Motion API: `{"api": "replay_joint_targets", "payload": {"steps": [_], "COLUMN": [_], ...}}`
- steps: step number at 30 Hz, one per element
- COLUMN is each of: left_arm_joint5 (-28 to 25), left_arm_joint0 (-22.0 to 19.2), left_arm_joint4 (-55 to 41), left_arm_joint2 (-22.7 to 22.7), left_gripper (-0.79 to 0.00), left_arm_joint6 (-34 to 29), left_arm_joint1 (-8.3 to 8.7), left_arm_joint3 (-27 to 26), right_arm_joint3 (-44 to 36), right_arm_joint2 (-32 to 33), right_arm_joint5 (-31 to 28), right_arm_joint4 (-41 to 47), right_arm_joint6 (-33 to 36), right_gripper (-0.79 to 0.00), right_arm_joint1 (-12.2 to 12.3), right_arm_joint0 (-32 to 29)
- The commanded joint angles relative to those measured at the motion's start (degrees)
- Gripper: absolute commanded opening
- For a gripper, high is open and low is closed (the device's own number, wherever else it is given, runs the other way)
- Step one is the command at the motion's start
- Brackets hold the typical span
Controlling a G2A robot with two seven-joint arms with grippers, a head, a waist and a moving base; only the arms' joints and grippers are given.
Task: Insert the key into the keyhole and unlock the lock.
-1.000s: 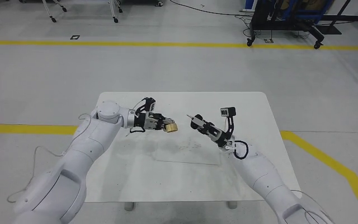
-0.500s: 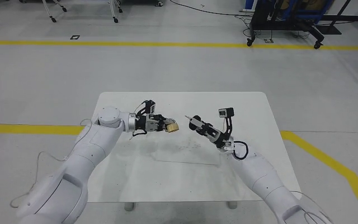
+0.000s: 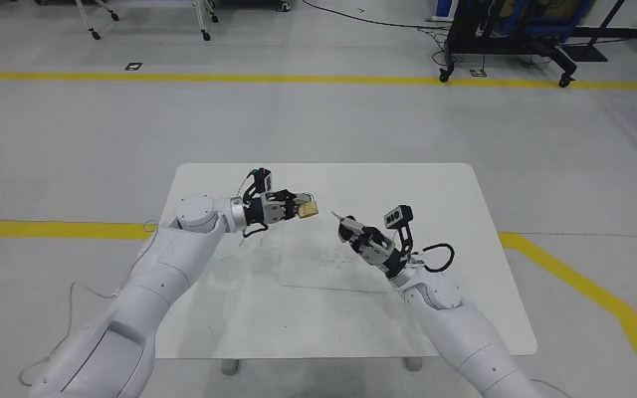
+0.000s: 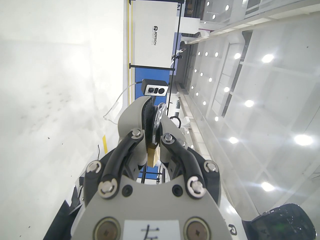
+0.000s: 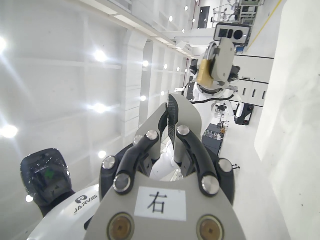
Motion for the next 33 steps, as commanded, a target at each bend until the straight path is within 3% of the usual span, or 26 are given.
{"api": "replay_joint_targets", "payload": {"steps": [1,9,23,30,33], "left_arm_joint5": [0.9,2.8,2.3,3.6,3.9], "left_arm_joint0": [0.2,0.5,2.0,4.1,4.7], "left_arm_joint4": [0.0,2.8,2.8,4.8,6.2], "left_arm_joint2": [-0.5,-1.8,-3.4,-5.4,-5.9], "left_gripper": [-0.785,-0.785,-0.785,-0.785,-0.785], "left_arm_joint6": [1.3,7.1,10.0,12.6,13.3], "left_arm_joint1": [-0.02,0.00,0.13,0.74,0.94], "left_arm_joint3": [-0.3,-0.8,-2.4,-5.8,-7.0], "right_arm_joint3": [-1.9,-2.3,-3.0,-2.5,-2.3], "right_arm_joint2": [-0.5,-7.3,-9.3,-10.4,-10.9], "right_arm_joint5": [0.2,1.0,0.8,5.8,6.0], "right_arm_joint4": [-5.2,-22.0,-21.9,-25.9,-25.6], "right_arm_joint6": [-6.8,-25.2,-25.6,-37.5,-39.2], "right_gripper": [-0.785,-0.785,-0.785,-0.785,-0.785], "right_arm_joint1": [-0.2,-2.6,-3.5,-4.9,-5.5], "right_arm_joint0": [-0.7,1.7,2.3,2.8,3.0]}}
